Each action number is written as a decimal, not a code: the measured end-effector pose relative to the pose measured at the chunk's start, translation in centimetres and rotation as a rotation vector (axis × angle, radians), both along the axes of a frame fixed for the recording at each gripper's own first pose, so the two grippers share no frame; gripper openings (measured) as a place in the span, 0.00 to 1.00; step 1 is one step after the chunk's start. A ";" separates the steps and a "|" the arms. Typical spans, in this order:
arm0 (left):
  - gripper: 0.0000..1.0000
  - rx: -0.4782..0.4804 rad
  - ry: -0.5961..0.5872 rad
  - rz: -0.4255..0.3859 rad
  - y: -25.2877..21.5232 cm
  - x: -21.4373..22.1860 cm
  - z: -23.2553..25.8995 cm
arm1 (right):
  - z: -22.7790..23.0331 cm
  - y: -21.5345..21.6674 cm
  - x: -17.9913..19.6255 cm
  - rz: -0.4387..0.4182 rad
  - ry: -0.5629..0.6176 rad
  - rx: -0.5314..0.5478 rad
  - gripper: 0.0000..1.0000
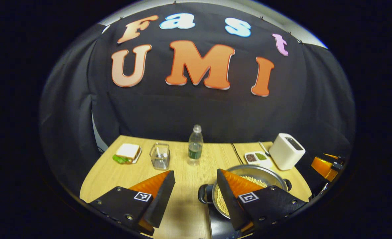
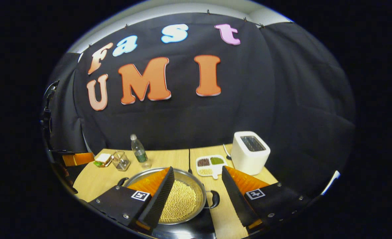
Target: First push the handle of the pot to place it horizontally, then grasp the pot with both hands and set it on the induction cooktop.
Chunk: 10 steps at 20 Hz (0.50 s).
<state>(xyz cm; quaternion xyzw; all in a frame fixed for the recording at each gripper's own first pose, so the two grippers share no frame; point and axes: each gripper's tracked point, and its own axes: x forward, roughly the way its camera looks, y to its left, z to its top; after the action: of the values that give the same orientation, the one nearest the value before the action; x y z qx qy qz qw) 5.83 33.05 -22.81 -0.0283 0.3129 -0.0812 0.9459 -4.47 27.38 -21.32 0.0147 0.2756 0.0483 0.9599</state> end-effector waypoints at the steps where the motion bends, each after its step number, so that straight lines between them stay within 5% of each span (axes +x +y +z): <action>1: 0.79 -0.005 -0.048 0.015 0.8 0.7 2.0 | 1.7 0.2 0.4 0.009 -0.048 -0.003 0.89; 10: 0.76 -0.012 -0.441 0.140 6.0 3.6 18.1 | 13.0 4.4 1.6 0.114 -0.302 0.052 0.88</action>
<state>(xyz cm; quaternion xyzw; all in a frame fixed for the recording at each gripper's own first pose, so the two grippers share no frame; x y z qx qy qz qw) 9.46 39.10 -4.71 -0.0373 0.0956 -0.0216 0.9945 -2.84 31.73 -8.35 0.0162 0.1271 0.1114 0.9855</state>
